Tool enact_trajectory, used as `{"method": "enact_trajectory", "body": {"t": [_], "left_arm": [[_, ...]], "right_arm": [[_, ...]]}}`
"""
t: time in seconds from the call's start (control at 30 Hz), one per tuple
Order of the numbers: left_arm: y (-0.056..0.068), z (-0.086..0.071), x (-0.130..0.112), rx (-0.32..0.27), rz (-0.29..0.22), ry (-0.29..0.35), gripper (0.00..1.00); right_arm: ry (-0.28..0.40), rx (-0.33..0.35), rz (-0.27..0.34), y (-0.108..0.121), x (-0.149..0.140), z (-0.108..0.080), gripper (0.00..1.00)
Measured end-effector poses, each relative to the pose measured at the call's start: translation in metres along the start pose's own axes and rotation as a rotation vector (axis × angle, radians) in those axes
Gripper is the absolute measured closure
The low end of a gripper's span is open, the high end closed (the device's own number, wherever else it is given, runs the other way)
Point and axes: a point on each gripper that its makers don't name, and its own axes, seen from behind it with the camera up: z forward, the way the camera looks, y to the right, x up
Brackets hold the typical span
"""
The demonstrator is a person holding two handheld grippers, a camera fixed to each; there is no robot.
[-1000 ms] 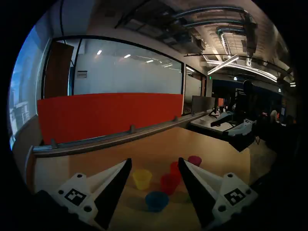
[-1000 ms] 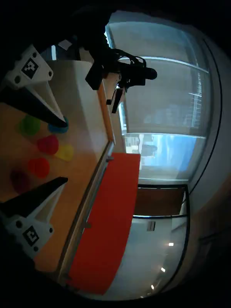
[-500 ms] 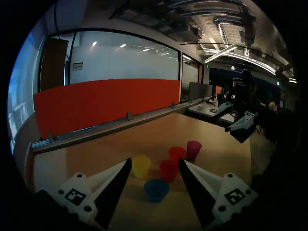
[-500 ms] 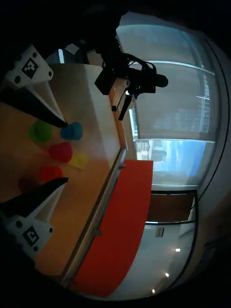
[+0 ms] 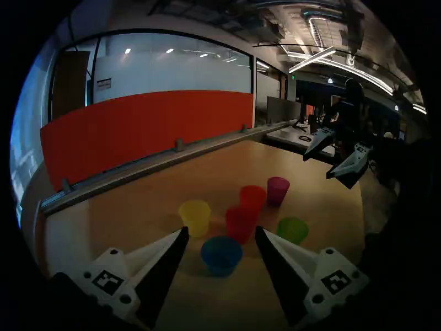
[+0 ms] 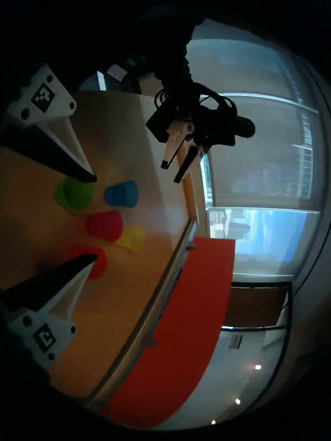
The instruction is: Pour water
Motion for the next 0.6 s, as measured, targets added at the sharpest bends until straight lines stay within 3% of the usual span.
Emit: {"method": "enact_trajectory", "body": {"t": [0.37, 0.6], "left_arm": [[0.008, 0.016, -0.026, -0.019, 0.011, -0.053, 0.11], [0.005, 0.021, -0.037, -0.014, 0.009, -0.074, 0.11]], "right_arm": [[-0.043, 0.022, -0.001, -0.003, -0.024, 0.010, 0.00], [-0.062, 0.035, -0.006, -0.005, -0.035, 0.015, 0.00]]}}
